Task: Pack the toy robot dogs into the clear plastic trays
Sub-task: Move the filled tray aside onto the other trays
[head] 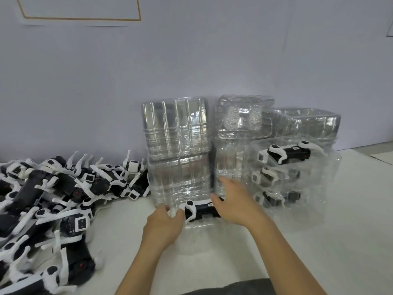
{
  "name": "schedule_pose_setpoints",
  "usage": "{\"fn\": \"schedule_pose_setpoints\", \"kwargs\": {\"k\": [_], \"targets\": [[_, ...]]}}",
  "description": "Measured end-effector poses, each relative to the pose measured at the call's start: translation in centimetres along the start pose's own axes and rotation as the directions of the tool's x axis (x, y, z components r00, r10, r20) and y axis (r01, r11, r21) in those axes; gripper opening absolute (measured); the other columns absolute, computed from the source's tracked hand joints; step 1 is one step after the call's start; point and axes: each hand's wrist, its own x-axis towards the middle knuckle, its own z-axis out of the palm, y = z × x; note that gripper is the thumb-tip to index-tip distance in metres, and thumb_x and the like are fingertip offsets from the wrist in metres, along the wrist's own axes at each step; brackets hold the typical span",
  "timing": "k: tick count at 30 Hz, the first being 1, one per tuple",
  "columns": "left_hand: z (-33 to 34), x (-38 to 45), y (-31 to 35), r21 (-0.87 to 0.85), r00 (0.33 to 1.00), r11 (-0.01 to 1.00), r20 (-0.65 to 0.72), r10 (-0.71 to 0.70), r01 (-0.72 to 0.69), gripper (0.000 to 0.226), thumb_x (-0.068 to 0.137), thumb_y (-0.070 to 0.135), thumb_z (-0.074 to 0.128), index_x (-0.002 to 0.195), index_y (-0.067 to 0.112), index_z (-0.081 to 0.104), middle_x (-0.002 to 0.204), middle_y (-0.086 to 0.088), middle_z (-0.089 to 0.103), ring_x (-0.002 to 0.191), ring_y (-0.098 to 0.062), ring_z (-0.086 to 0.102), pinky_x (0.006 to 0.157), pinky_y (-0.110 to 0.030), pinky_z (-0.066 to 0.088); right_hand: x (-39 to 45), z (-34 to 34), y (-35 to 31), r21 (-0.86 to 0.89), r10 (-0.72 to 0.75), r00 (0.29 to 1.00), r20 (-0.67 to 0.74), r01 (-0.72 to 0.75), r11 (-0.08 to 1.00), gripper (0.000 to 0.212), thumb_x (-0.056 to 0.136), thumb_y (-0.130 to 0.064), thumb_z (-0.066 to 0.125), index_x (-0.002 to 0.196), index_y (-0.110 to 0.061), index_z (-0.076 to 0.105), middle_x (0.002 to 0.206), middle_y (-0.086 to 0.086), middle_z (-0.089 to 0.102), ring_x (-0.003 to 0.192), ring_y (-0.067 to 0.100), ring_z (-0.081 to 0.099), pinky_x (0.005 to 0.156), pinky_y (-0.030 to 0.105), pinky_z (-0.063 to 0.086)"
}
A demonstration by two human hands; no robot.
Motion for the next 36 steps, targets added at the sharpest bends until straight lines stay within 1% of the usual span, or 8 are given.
{"fn": "schedule_pose_setpoints", "kwargs": {"k": [5,10,13,16,21,26,29,36], "targets": [[1.0,-1.6,0.6,-0.093,0.996,0.994,0.058,0.063,-0.057,0.046,0.098,0.031,0.055,0.141,0.016,0.049,0.105,-0.002,0.065,0.095,-0.024,0.067,0.094,-0.04,0.055,-1.3,-0.5,0.0,-0.232,-0.082,0.987,-0.135,0.049,0.971,0.044,0.101,-0.03,0.049,0.143,-0.018,0.043,0.137,0.003,0.047,0.127,0.022,0.046,0.106,0.036,0.04],[2.0,-2.3,1.3,-0.05,0.99,0.993,0.091,0.109,-0.105,0.046,0.102,0.029,0.049,0.145,0.016,0.04,0.114,-0.003,0.061,0.098,-0.024,0.065,0.085,-0.034,0.05,-0.1,-2.5,0.0,-0.609,-0.298,0.943,-0.148,0.15,0.779,0.036,0.091,-0.007,0.053,0.126,-0.011,0.058,0.123,0.008,0.058,0.115,0.025,0.053,0.101,0.036,0.04],[2.7,-2.3,1.7,-0.038,0.988,0.992,0.09,0.124,-0.12,0.042,0.102,0.027,0.048,0.142,0.014,0.04,0.107,0.0,0.06,0.088,-0.018,0.064,0.07,-0.028,0.048,1.0,-3.8,0.1,-0.833,-0.294,0.956,0.007,0.168,0.526,0.027,0.089,-0.006,0.059,0.115,-0.01,0.063,0.11,0.008,0.061,0.11,0.027,0.054,0.1,0.039,0.039],[3.3,-2.0,1.8,-0.019,0.987,0.989,0.07,0.146,-0.145,0.039,0.104,0.028,0.046,0.138,0.012,0.038,0.094,0.002,0.059,0.078,-0.013,0.06,0.061,-0.022,0.043,1.6,-4.2,0.3,-0.974,-0.149,0.977,0.155,0.176,0.144,0.018,0.095,-0.019,0.061,0.111,-0.013,0.068,0.093,0.003,0.06,0.101,0.025,0.055,0.099,0.041,0.037],[4.7,-1.8,2.0,-0.083,0.991,0.988,0.03,0.132,-0.129,0.037,0.105,0.033,0.041,0.13,0.008,0.033,0.11,-0.013,0.06,0.081,-0.015,0.056,0.059,-0.026,0.038,2.7,-3.7,1.7,-0.944,-0.07,0.971,0.228,0.203,-0.26,0.057,0.101,-0.044,0.049,0.143,-0.006,0.048,0.149,0.021,0.046,0.14,0.043,0.036,0.118,0.059,0.015],[5.3,-1.6,1.5,-0.152,0.992,0.981,0.017,0.127,-0.123,0.04,0.104,0.037,0.044,0.129,0.008,0.032,0.118,-0.018,0.058,0.098,-0.026,0.056,0.065,-0.029,0.038,4.4,-3.0,1.8,-0.911,-0.011,0.967,0.256,0.237,-0.338,0.05,0.101,-0.044,0.048,0.141,-0.016,0.052,0.137,0.006,0.059,0.133,0.032,0.048,0.121,0.057,0.013],[5.3,-1.5,1.5,-0.153,0.99,0.979,0.02,0.141,-0.136,0.038,0.104,0.035,0.043,0.131,0.009,0.032,0.115,-0.014,0.058,0.09,-0.019,0.057,0.064,-0.028,0.038,4.8,-3.3,1.7,-0.907,-0.013,0.964,0.265,0.244,-0.342,0.048,0.101,-0.044,0.047,0.14,-0.017,0.053,0.133,0.005,0.061,0.131,0.029,0.049,0.122,0.055,0.012],[5.8,-1.4,1.5,-0.11,0.984,0.98,0.044,0.173,-0.167,0.04,0.105,0.032,0.042,0.135,0.009,0.031,0.122,-0.022,0.059,0.094,-0.026,0.057,0.068,-0.031,0.039,3.6,-5.8,2.4,-0.916,-0.019,0.94,0.34,0.327,-0.234,0.044,0.098,-0.04,0.054,0.136,-0.018,0.058,0.133,0.005,0.059,0.125,0.028,0.051,0.12,0.053,0.014]]}}
